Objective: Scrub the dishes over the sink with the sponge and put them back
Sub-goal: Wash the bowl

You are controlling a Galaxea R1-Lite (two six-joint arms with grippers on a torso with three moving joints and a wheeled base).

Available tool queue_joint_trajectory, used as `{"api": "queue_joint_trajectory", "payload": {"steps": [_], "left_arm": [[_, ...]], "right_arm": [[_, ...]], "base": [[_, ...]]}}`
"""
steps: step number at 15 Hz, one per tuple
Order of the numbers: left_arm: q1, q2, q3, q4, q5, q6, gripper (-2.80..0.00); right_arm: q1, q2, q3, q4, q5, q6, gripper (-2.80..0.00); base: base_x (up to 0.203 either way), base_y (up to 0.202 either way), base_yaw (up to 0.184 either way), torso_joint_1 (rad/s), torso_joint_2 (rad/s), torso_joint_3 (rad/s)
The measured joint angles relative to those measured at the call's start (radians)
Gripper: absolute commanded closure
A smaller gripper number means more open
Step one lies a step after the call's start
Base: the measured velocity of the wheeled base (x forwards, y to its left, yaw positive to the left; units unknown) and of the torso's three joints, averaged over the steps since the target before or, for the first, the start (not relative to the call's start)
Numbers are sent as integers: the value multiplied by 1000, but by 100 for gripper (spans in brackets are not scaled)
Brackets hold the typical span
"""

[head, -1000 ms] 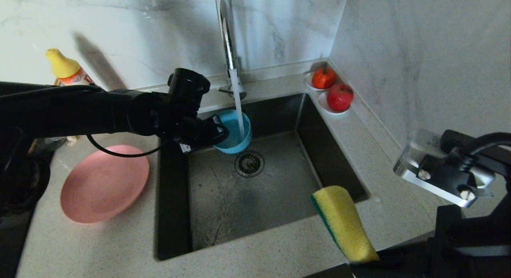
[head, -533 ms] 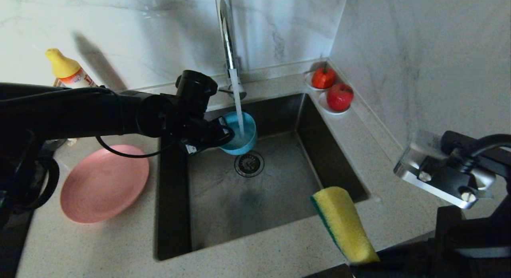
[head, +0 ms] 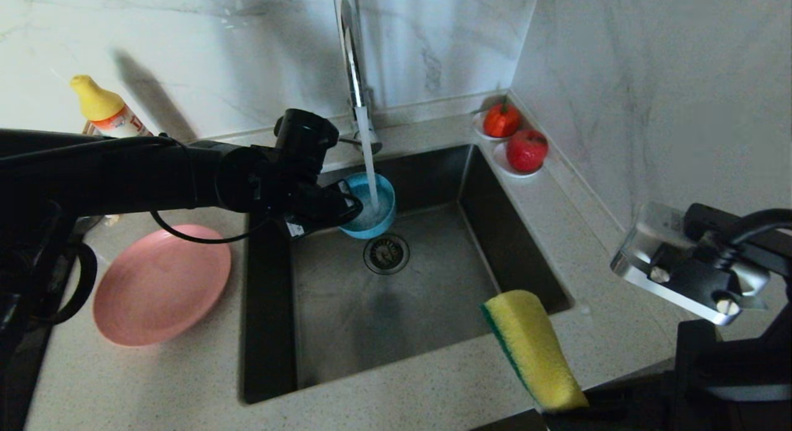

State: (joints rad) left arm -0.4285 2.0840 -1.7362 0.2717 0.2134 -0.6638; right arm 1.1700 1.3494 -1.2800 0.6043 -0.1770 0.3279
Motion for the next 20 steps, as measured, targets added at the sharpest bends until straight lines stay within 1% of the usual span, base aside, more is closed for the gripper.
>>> {"api": "queue_joint_trajectory", "payload": {"steps": [3, 5, 7, 9, 12, 14, 16, 18, 19, 20], "left_arm": [[-6, -6, 6, 5, 1, 3, 0], [-6, -27, 27, 8, 15, 29, 0], [-6, -78, 81, 2, 49, 96, 0], [-6, -146, 159, -38, 101, 184, 0], [-7, -246, 317, -166, 193, 327, 0], [-11, -309, 438, -273, 225, 403, 0], [-13, -357, 525, -425, 255, 462, 0], [-15, -392, 581, -588, 279, 515, 0], [-15, -409, 605, -649, 281, 535, 0], [-15, -427, 624, -685, 283, 548, 0]], "right_arm": [[0, 0, -1, 0, 6, 1, 0], [0, 1, -1, 0, 32, 19, 0], [4, 5, 2, 0, 42, 27, 0], [12, 13, 0, -3, 46, 46, 0], [15, 19, -3, -5, 76, 54, 0], [15, 21, -1, -6, 78, 55, 0], [15, 24, 2, -7, 82, 69, 0], [13, 26, 3, -8, 105, 74, 0], [12, 26, 4, -8, 108, 75, 0], [11, 26, 4, -8, 109, 75, 0]], "base": [[0, 0, 0, 0, 0, 0], [0, 0, 0, 0, 0, 0], [0, 0, 0, 0, 0, 0], [0, 0, 0, 0, 0, 0], [0, 0, 0, 0, 0, 0], [0, 0, 0, 0, 0, 0], [0, 0, 0, 0, 0, 0], [0, 0, 0, 0, 0, 0], [0, 0, 0, 0, 0, 0], [0, 0, 0, 0, 0, 0]]}}
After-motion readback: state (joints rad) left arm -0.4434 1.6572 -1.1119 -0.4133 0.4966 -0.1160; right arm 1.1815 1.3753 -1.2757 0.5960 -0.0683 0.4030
